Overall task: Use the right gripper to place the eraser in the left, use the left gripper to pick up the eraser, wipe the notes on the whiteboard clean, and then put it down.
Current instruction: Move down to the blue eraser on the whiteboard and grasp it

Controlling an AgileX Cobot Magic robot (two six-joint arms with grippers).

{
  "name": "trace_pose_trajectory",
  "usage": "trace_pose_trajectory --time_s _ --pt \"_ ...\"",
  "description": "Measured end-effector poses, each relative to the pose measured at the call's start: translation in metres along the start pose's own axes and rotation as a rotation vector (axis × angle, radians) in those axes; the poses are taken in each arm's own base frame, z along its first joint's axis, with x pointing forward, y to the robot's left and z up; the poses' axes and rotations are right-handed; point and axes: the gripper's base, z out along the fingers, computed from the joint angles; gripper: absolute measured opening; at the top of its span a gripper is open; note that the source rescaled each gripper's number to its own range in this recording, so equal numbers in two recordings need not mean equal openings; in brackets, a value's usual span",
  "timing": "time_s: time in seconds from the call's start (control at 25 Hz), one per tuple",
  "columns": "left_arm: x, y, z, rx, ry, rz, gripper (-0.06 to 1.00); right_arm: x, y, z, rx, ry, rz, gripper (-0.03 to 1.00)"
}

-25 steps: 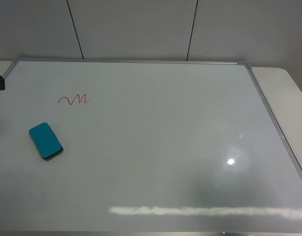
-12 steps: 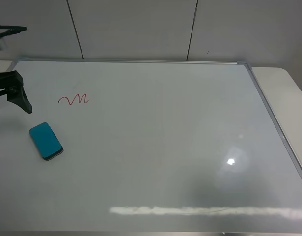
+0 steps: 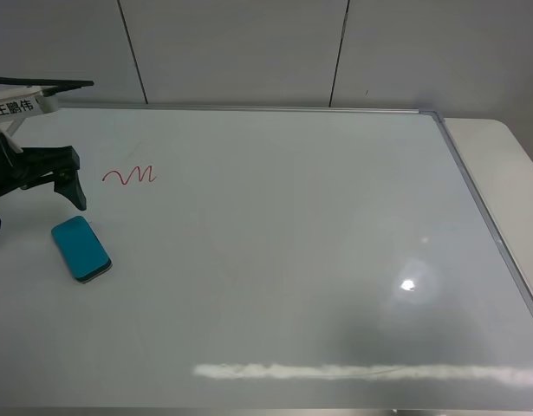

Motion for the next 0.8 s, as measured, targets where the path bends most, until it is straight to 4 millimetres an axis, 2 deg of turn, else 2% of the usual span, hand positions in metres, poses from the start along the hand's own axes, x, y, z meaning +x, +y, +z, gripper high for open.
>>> trace_pose_trajectory --time_s 0.24,0.36,0.8 --pt "0.0 -0.007 0.032 0.017 0.078 -0.076 1.0 0.0 0.0 0.0 0.0 0.0 0.0 1.0" --pt "0.0 -0.006 0.04 0.007 0.104 -0.072 1.0 0.0 0.0 0.0 0.0 0.0 0.0 1.0" --pt "-0.008 -0.001 0.044 0.03 0.056 -0.119 1.0 0.0 0.0 0.0 0.001 0.0 0.0 1.0"
